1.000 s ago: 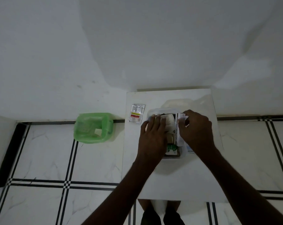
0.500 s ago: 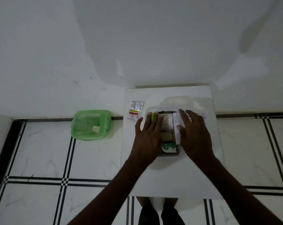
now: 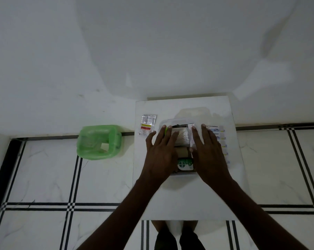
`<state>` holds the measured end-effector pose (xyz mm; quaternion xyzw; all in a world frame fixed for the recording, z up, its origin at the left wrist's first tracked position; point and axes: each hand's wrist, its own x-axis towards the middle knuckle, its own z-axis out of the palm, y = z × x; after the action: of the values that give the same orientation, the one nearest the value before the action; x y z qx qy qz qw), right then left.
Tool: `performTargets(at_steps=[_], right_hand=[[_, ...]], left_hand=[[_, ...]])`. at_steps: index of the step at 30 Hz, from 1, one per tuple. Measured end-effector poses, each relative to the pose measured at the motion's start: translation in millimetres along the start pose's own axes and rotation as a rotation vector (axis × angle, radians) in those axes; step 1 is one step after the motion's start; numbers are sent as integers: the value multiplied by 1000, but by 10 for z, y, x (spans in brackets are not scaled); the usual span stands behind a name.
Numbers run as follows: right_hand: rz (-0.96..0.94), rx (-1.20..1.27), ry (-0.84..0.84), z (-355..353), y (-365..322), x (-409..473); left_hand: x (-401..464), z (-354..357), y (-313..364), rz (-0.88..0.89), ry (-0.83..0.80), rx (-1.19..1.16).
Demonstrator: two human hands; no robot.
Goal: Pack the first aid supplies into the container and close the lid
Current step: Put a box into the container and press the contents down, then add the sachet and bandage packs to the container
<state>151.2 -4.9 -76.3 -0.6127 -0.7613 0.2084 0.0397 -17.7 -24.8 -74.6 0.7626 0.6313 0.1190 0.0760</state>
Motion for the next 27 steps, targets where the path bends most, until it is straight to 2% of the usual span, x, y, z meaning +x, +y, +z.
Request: performTargets(at_steps=[2, 4, 6, 8, 10, 13, 17, 23, 27], right_hand=[[10, 68, 126, -58, -56, -29], [-25, 125, 251, -131, -138, -11], [-84, 150, 309, -168, -274, 54], [-131, 132, 300, -191, -448, 156], [-125, 87, 207, -190, -635, 264], [-118, -28, 95, -94, -813, 440], [-142, -170, 63, 49, -865, 618], [-158, -185, 59, 101, -832, 666], [-132, -121, 125, 66, -691, 614]], left_hand=[[51, -79, -65, -66, 172, -136], [137, -113, -196, -244, 289, -248], [207, -56, -422, -420, 274, -268], [255, 54, -652, -520, 155, -252], [304, 170, -838, -592, 31, -217], [388, 302, -975, -649, -55, -131], [467, 424, -1004, -660, -14, -98], [444, 339, -1078, -810, 52, -496], [272, -18, -882, -814, 195, -741]])
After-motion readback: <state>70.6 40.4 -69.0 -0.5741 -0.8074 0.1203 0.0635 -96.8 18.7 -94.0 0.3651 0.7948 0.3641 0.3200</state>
